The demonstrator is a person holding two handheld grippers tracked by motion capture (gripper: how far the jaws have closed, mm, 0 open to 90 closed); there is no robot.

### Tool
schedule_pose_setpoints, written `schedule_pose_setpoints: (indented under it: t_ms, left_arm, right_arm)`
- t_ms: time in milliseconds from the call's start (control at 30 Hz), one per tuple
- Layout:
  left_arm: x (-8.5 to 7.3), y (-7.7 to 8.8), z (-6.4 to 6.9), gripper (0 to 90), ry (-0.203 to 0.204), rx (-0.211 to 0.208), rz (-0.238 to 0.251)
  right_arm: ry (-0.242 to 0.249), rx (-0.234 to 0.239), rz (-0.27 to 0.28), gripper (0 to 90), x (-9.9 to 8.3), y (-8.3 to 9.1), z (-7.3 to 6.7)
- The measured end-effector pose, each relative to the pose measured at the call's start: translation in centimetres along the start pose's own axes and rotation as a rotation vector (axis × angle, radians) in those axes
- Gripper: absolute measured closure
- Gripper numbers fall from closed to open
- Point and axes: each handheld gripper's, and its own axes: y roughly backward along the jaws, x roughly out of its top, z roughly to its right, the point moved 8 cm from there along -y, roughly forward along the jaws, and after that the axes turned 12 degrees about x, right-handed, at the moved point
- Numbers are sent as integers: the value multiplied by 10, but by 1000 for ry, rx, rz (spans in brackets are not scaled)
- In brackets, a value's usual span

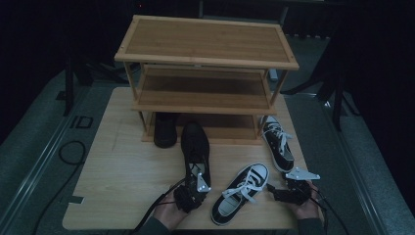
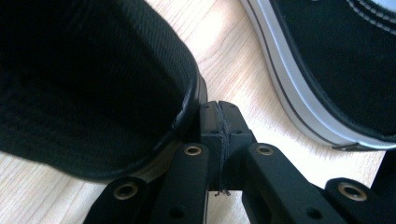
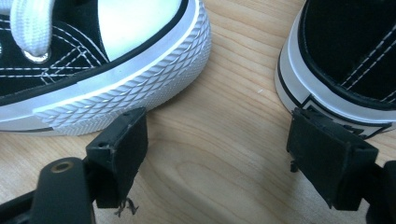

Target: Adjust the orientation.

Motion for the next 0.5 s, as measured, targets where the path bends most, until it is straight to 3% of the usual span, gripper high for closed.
schedule_pose_setpoints:
  t_ms: [500]
  left_arm:
    - [9,-8,-11,896,42,11,12]
  right_arm:
    - [0,0,0,204,0,0,0]
